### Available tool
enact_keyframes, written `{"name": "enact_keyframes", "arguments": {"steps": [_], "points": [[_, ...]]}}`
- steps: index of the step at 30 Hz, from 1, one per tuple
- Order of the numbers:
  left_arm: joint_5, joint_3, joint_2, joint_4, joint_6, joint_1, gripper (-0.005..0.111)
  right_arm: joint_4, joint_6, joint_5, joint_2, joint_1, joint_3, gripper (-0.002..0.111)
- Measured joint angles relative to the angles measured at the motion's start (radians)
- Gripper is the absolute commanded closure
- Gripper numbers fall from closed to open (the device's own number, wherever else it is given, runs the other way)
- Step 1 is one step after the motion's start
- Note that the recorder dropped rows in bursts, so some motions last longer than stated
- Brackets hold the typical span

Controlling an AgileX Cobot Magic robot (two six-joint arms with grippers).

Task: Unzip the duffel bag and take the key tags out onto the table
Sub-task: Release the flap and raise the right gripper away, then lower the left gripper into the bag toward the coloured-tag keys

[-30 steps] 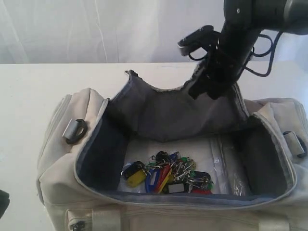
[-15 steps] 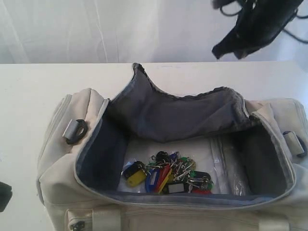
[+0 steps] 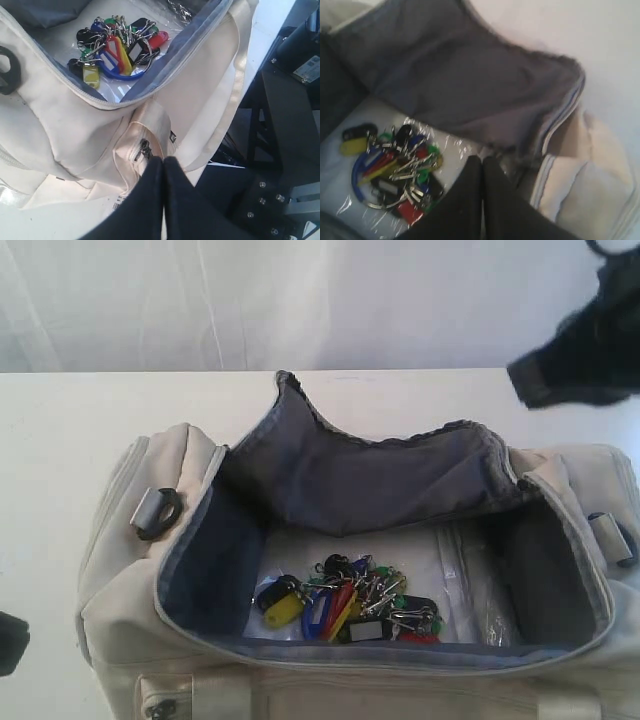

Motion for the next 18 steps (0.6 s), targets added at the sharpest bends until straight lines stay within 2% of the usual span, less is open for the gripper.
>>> {"name": "enact_keyframes", "arguments": {"steps": [5, 10, 14, 18], "points": [[-0.049, -0.013, 0.052, -0.063, -0.022, 0.0, 0.107, 0.134, -0.087, -0.057, -0.051, 0.0, 0.222, 0.108], [-0.038, -0.106, 0.245, -0.13, 0.04, 0.0, 0.107, 0.3, -0.242, -0.118, -0.051, 0.022, 0.403, 0.108], [-0.045, -0.193, 0.395, -0.165, 0.099, -0.002, 0.107, 0.318, -0.265, -0.137, -0.043, 0.045, 0.478, 0.108], [-0.068, -0.284, 0.541, -0.173, 0.132, -0.061, 0.107, 0.322, -0.28, -0.076, -0.041, 0.088, 0.508, 0.108]]}}
